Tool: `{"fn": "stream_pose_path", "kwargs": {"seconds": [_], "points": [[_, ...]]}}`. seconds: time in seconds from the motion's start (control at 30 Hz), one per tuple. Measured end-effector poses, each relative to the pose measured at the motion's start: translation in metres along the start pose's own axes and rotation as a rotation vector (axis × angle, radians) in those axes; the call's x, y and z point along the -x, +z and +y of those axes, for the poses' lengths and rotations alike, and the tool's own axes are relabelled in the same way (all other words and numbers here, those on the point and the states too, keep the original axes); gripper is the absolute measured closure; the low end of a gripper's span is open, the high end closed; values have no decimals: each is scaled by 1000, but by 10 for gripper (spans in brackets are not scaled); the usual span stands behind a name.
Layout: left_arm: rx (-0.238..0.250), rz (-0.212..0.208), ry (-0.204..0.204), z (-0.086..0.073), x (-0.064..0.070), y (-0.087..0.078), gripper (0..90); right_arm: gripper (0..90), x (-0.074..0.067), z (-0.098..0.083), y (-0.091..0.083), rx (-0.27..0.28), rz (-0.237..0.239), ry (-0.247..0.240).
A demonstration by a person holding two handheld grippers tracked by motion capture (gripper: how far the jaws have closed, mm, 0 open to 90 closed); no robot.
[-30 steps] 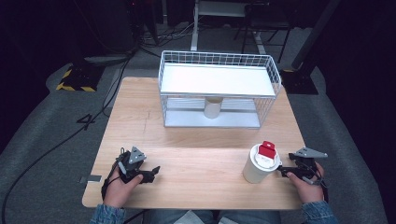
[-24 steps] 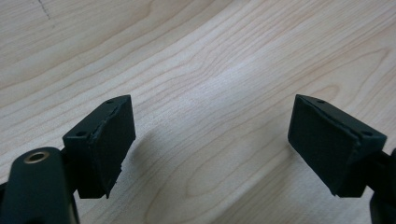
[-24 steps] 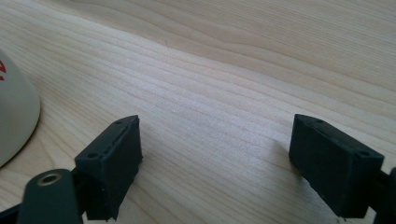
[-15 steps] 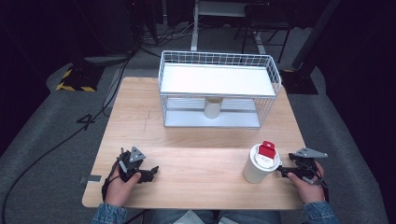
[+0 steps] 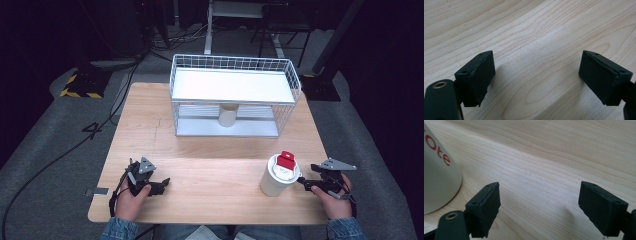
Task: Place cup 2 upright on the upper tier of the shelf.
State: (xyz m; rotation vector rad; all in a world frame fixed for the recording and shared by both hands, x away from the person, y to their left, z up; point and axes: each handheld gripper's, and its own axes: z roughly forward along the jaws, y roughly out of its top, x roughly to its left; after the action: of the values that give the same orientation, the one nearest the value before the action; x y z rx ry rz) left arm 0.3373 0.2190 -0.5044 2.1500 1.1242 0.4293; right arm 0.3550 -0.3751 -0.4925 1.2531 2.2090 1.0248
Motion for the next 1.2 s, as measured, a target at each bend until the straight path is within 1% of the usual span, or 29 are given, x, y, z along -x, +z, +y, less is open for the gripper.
{"fn": "stream_pose_path", "kwargs": {"seconds": [0.13,0.27,0.37,0.4,0.43,0.57,0.6,0.73,0.83,0.87,0.9,0.93,1.03,1.13,1.2], "points": [[0,0,0,0,0,0,143,186,-2,2,-9,-4,9,-10],[-3,-5,-4,0,0,0,141,192,-9,4,-23,22,22,-18],[-4,-3,-9,1,1,1,125,192,-14,6,-31,29,48,-31],[-8,0,0,1,0,1,120,193,-17,8,-34,27,54,-35],[-7,0,-4,1,0,1,117,195,-20,9,-37,30,61,-41],[-8,-3,-12,1,1,2,106,197,-34,14,-51,50,36,-65],[-9,-3,-11,1,0,2,104,201,-38,15,-54,49,42,-68],[-9,-3,-12,1,0,2,102,193,-49,20,-62,34,89,-92],[-12,0,-15,2,1,2,98,185,-59,24,-67,36,136,-116],[-13,1,-10,2,0,2,96,183,-63,26,-68,35,151,-124],[-10,3,-14,2,1,3,91,176,-67,27,-69,33,158,-139],[-16,8,-17,3,1,3,82,166,-71,29,-69,37,166,-151],[-18,8,-17,3,2,4,66,159,-80,31,-68,55,201,-167],[-18,8,-17,3,2,4,67,160,-84,32,-63,66,227,-161],[-18,8,-17,3,2,4,66,159,-86,31,-60,69,228,-155]]}}
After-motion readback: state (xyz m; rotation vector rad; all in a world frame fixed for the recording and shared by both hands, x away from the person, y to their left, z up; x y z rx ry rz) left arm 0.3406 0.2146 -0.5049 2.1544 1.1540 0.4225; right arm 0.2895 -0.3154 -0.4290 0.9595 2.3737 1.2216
